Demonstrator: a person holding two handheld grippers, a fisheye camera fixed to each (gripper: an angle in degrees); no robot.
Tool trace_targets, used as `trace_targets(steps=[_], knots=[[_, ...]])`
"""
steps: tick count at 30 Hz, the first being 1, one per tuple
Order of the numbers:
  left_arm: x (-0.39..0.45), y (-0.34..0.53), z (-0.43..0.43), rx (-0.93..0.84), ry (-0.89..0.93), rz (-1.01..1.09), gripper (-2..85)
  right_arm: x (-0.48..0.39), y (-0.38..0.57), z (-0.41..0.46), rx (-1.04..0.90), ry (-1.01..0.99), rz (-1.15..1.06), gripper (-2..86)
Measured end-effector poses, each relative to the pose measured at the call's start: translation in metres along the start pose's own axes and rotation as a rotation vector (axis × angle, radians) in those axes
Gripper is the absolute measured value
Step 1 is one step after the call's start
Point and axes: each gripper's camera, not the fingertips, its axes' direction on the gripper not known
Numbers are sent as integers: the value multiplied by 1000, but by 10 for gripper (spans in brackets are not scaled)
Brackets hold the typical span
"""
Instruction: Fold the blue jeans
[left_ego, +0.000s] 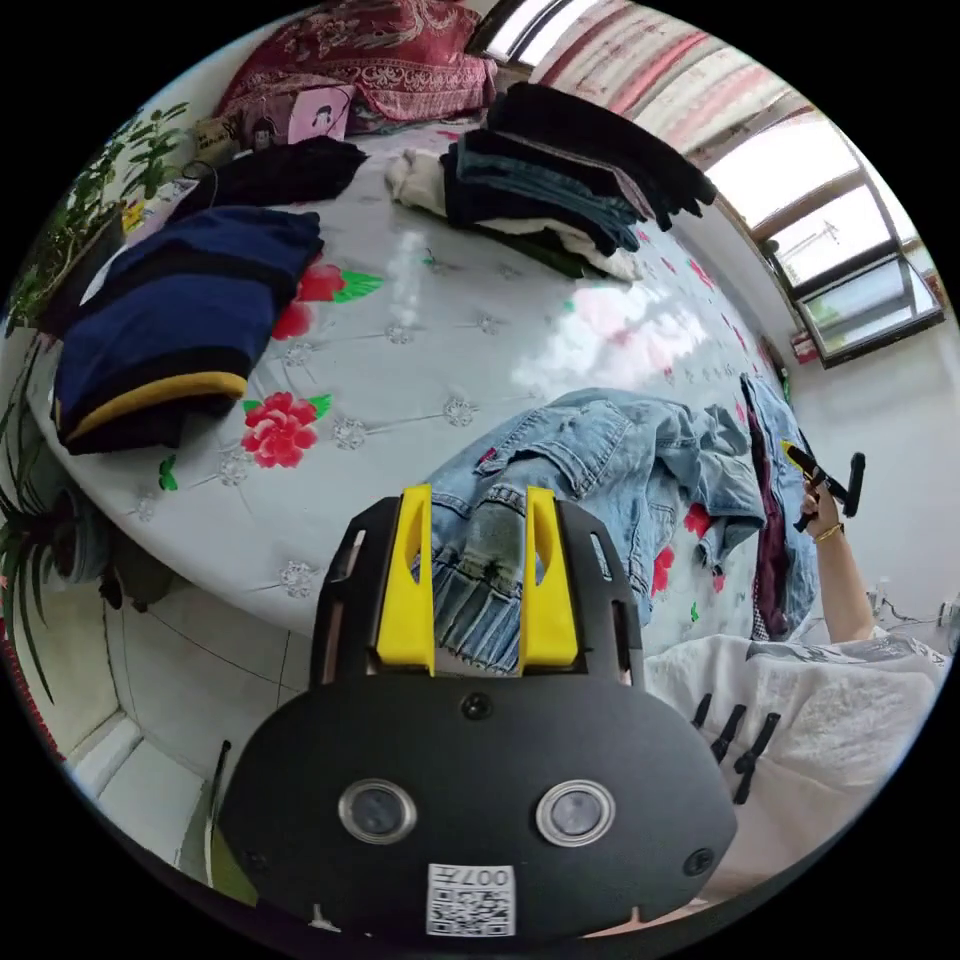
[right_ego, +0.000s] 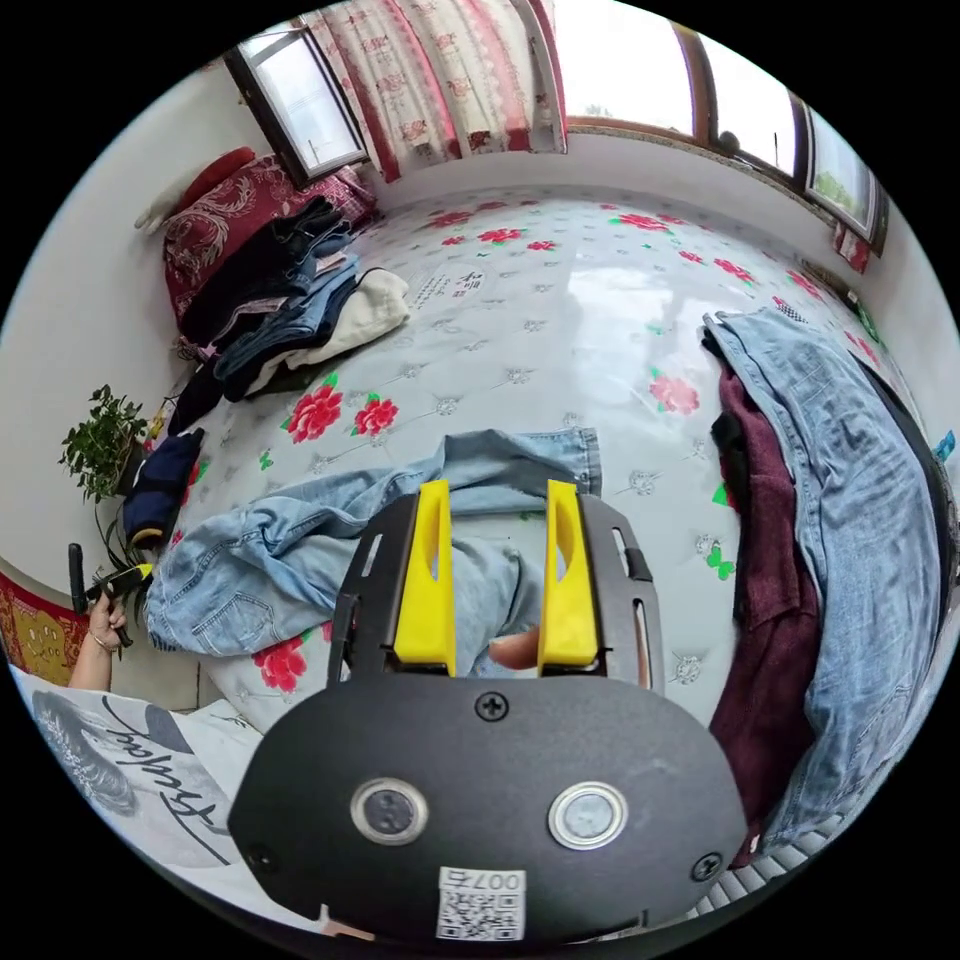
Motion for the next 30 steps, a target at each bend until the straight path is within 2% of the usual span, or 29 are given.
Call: trace_targets(steps=[3,7,11,13,15,20,22,25,27,30], knots=[[17,-18,50,-189,-86,43,139,-7,-44,37,-95,58,-51,111],[30,-27,45,-241,-156,109,125,-15,-86,98,-235,13,-46,112],[12,-31,25,-187,-59,25,33,-21,-95,160,-431,74,-38,97],[2,-38,12,-149,-28,-19,13,-29,-98,149,-348,170,-105,36],[-3,-58,-22,-39,-9,-28,1,-24,-108,131,-312,135,-131,15],[25,-109,-118,191,59,107,-6,23,-132,-4,89,-122,-45,1],[51,-112,-163,315,41,195,-6,41,-122,-93,331,-186,-62,-1],[91,-73,-241,605,2,375,-5,61,-74,-209,648,-199,-142,-2],[107,-19,-279,787,-65,485,-1,72,-30,-261,777,-169,-198,-1],[104,30,-280,818,-158,508,8,97,55,-302,845,-122,-218,0]])
